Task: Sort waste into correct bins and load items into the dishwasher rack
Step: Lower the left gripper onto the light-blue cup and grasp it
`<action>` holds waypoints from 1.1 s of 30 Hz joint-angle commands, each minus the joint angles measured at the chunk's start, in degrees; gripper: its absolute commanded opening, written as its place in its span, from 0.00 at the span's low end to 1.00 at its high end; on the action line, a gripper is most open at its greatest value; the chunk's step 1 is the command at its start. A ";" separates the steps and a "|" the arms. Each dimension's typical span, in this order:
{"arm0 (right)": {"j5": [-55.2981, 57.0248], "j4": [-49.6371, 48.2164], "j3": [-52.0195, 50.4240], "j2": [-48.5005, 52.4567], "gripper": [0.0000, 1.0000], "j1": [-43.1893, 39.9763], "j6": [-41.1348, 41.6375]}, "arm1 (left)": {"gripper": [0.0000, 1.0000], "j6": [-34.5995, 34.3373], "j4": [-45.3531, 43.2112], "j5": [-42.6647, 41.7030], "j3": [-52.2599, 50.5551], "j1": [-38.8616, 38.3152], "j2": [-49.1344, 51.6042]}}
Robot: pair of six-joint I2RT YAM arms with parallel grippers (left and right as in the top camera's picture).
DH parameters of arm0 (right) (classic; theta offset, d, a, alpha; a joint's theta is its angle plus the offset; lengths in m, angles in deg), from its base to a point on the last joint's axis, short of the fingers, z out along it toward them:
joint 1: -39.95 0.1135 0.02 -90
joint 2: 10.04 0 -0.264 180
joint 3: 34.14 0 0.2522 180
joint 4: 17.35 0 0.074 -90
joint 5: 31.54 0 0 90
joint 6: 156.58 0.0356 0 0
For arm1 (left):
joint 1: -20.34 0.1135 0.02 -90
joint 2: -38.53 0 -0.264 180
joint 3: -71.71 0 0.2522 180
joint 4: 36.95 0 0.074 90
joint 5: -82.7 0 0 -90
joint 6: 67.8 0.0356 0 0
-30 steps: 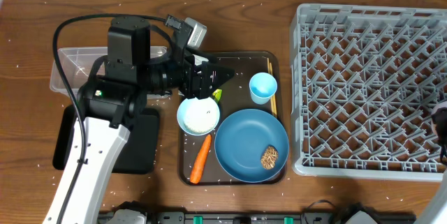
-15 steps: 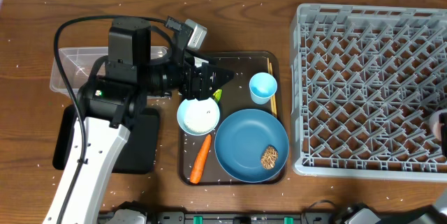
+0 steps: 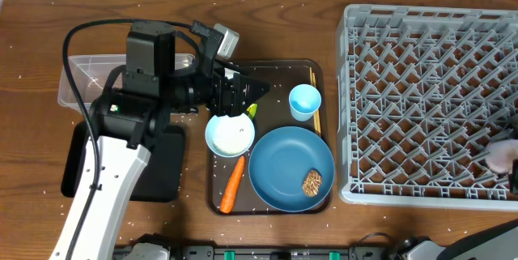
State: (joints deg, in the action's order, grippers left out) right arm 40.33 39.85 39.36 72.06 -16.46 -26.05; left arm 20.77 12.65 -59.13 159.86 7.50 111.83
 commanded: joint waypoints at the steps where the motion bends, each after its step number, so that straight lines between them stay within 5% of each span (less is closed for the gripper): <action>1: -8.31 0.15 4.37 -2.08 0.88 -0.63 -1.01 | 0.71 0.81 0.13 0.59 -0.20 0.28 -0.31; 9: -23.74 2.56 9.22 -10.45 0.80 4.26 -10.14 | 0.71 5.40 0.17 14.82 -0.98 -4.61 0.79; 15: -14.60 9.75 9.20 -15.96 0.82 19.74 -20.55 | 0.68 5.49 -0.98 34.32 -1.22 -13.73 10.12; 20: -1.68 14.03 9.11 -16.04 0.92 27.54 -20.46 | 0.64 5.38 -6.58 35.43 -1.20 -17.53 19.71; 33: -1.16 17.18 9.03 -15.45 0.93 28.68 -21.99 | 0.61 2.14 -17.79 36.50 -1.20 -19.19 32.72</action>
State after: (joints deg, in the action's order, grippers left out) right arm 38.19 56.85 48.00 56.59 11.78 -46.70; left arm 23.61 -4.62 -23.46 159.01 -11.73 142.74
